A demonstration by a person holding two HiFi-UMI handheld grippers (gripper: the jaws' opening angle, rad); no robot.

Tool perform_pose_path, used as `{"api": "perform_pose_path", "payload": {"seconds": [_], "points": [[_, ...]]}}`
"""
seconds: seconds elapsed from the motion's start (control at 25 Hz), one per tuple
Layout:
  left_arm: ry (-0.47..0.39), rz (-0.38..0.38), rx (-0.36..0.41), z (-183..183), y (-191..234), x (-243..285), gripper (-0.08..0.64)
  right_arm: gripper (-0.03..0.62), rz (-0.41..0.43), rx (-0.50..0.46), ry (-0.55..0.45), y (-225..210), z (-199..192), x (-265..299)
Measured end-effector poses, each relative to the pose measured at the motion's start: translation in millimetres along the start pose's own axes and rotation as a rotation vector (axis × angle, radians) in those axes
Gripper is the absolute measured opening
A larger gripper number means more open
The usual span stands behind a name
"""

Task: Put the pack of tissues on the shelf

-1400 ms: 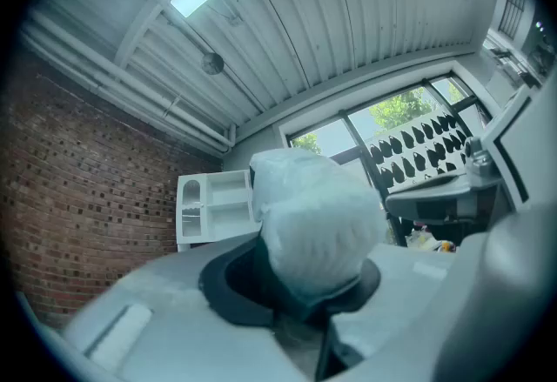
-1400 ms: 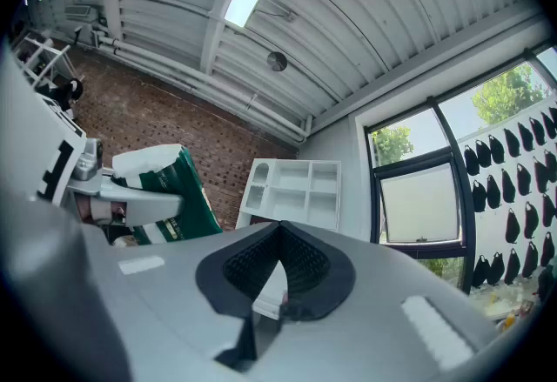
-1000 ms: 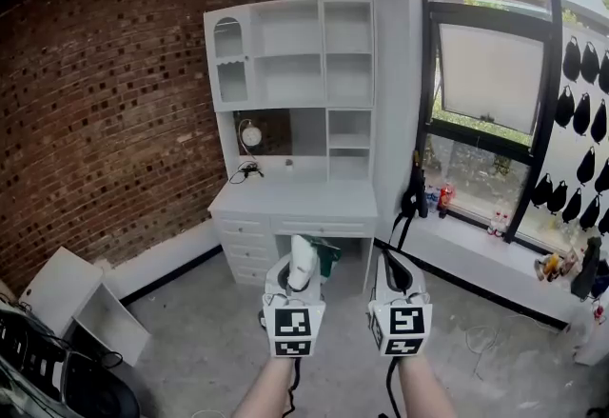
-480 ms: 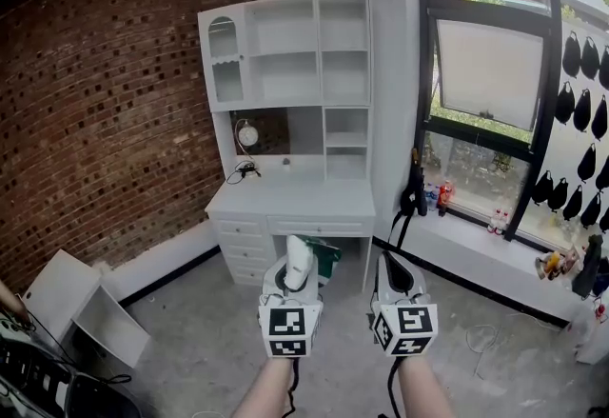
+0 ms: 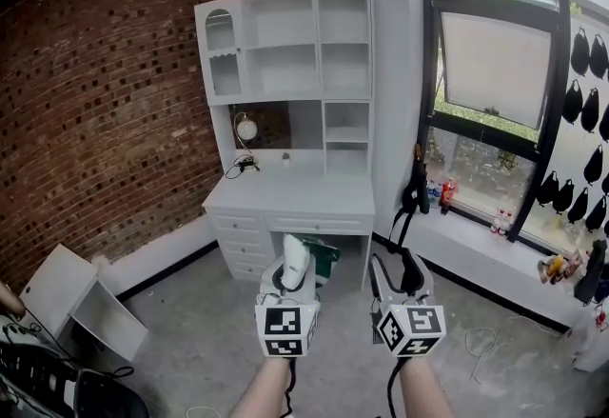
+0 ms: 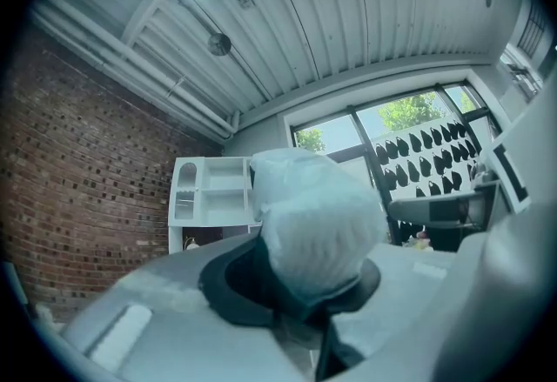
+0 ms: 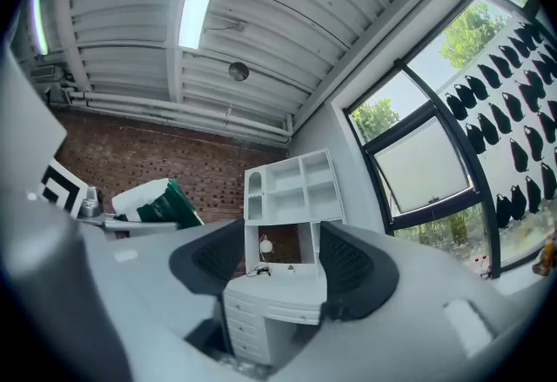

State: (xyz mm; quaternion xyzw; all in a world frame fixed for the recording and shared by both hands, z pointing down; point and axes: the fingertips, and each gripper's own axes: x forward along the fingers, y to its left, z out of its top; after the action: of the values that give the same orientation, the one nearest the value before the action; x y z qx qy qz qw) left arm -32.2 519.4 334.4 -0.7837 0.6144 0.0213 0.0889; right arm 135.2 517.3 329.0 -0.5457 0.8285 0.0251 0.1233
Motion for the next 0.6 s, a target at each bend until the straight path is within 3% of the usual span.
{"api": "perform_pose_path", "payload": {"seconds": [0.16, 0.6], "points": [[0.014, 0.010, 0.012, -9.9, -2.2, 11.5, 0.103, 0.264, 0.011, 0.008, -0.001, -12.4, -5.6, 5.5], [0.048, 0.040, 0.011, -38.2, 43.1, 55.7, 0.103, 0.264, 0.025, 0.008, 0.045, -17.2, -44.6, 56.2]]}}
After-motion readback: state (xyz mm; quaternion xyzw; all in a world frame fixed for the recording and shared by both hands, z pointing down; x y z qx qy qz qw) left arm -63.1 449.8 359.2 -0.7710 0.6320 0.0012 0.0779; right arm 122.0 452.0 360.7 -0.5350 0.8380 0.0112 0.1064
